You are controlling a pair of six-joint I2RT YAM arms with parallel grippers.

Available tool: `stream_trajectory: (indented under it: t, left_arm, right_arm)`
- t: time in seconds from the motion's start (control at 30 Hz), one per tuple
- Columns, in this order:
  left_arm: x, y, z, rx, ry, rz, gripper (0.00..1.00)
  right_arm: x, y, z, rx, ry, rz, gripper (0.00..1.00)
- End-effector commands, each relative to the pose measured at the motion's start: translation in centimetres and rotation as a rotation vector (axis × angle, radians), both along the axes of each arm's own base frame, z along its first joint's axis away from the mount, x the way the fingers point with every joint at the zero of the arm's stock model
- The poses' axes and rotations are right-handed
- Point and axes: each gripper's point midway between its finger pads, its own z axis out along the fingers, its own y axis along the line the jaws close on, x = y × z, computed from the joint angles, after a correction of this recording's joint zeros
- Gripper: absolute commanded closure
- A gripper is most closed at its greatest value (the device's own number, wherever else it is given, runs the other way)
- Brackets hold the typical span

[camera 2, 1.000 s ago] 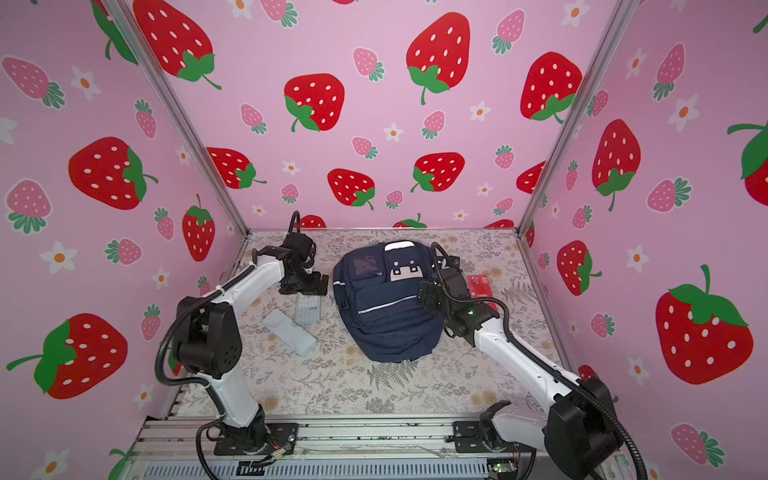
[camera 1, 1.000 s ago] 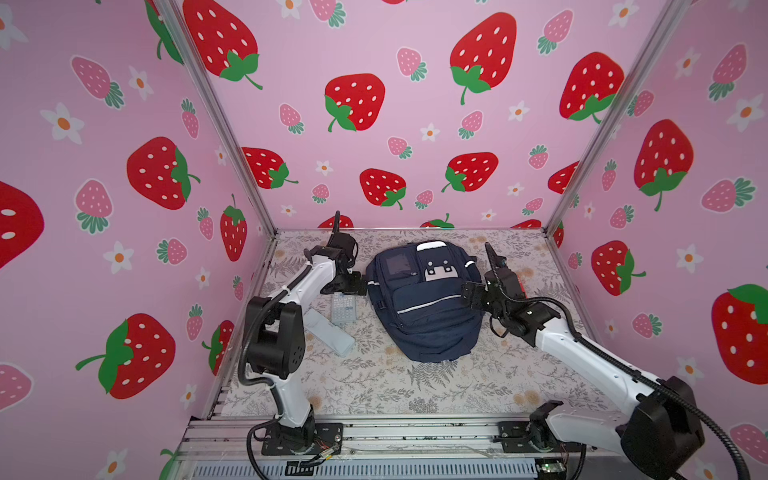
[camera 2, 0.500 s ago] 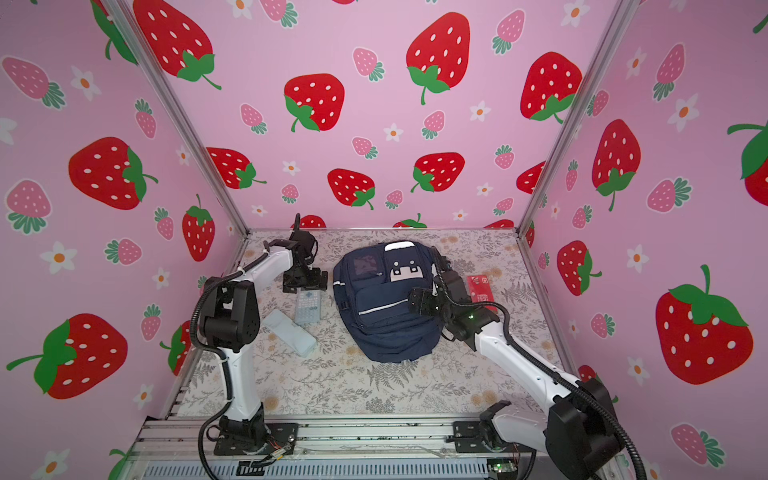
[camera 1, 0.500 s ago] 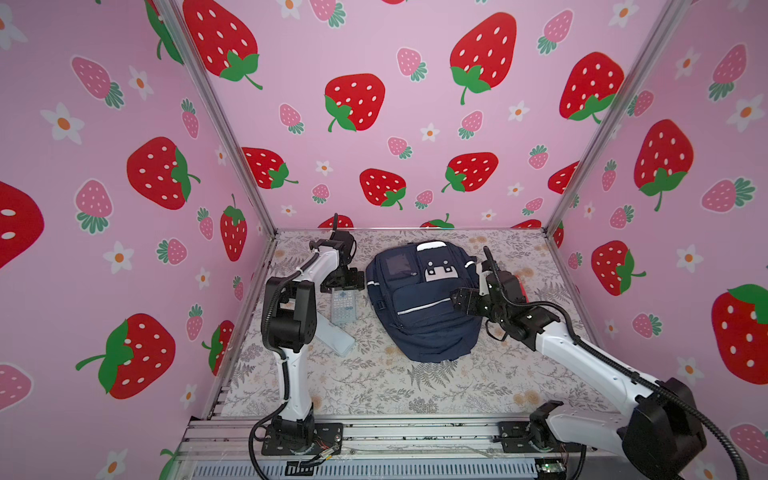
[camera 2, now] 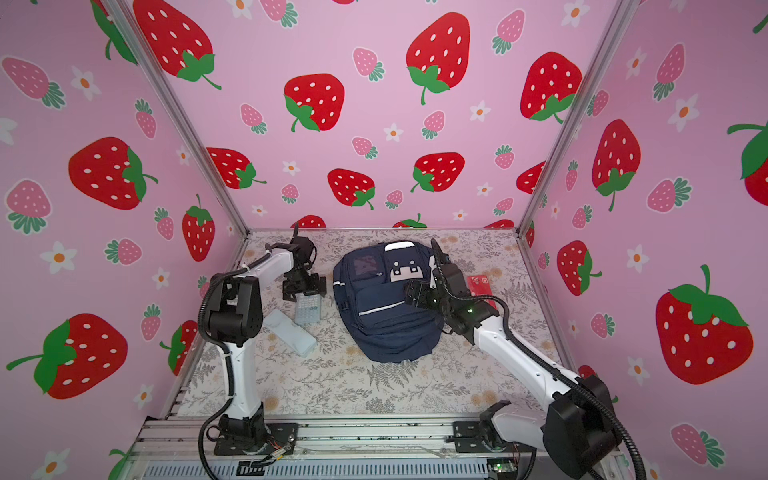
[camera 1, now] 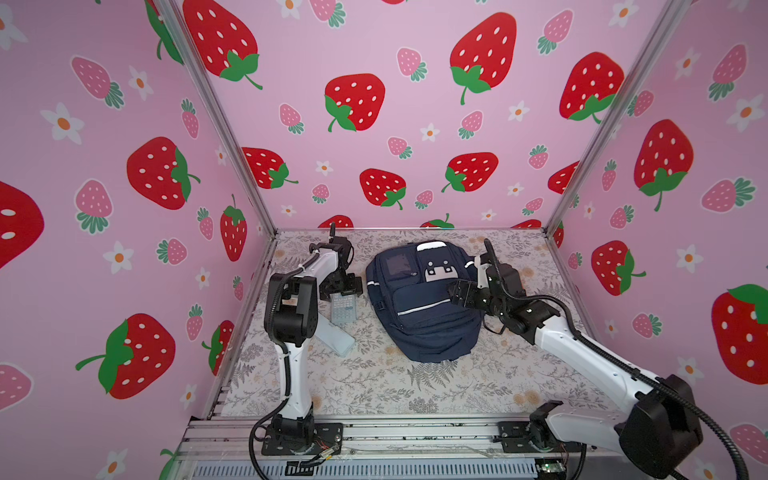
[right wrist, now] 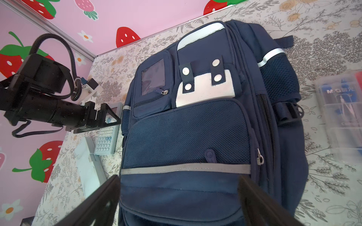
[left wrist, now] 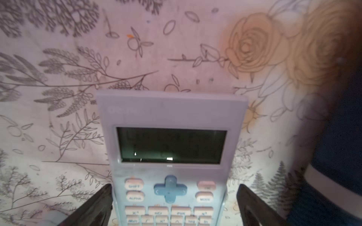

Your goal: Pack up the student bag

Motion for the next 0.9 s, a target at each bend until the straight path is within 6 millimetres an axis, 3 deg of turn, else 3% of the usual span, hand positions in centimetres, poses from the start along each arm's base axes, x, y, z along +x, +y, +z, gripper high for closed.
stream_trajectory:
  t: [0.0,0.1,0.2,0.5,0.63,0.73,0.87]
  left_arm:
    - [0.1,-0.1,0.4,-0.002,0.020,0.018,0.01]
    - [0.0,0.2,0.0,0.018,0.038,0.014,0.01]
    - [-0.3,0.2,-0.4,0.013,0.047,0.014,0.08]
    - [-1.6,-0.7,-1.1,-0.045,0.066,0.026,0.38]
    - [-0.9,-1.7,0.9,-0.107,0.020,0.026,0.58]
    - [-0.3,-2.8,3.4,-0.174,-0.032,0.022,0.65]
    - [-0.2,-3.9,6.8,-0.251,-0.107,0.018,0.73]
  right_arm:
    - [0.2,0.2,-0.2,0.005,0.019,0.003,0.05]
    - [0.3,0.4,-0.3,0.008,0.021,0.009,0.06]
    - [0.4,0.4,-0.2,-0.008,0.016,0.018,0.07]
    - [0.9,1.5,0.7,-0.010,-0.010,0.071,0.09]
    - [-0.2,4.7,1.1,0.079,-0.025,0.239,0.11]
    - [-1.4,7.6,1.0,0.125,-0.020,0.382,0.10]
    - [-2.7,11.9,-0.5,0.090,0.014,0.516,0.17]
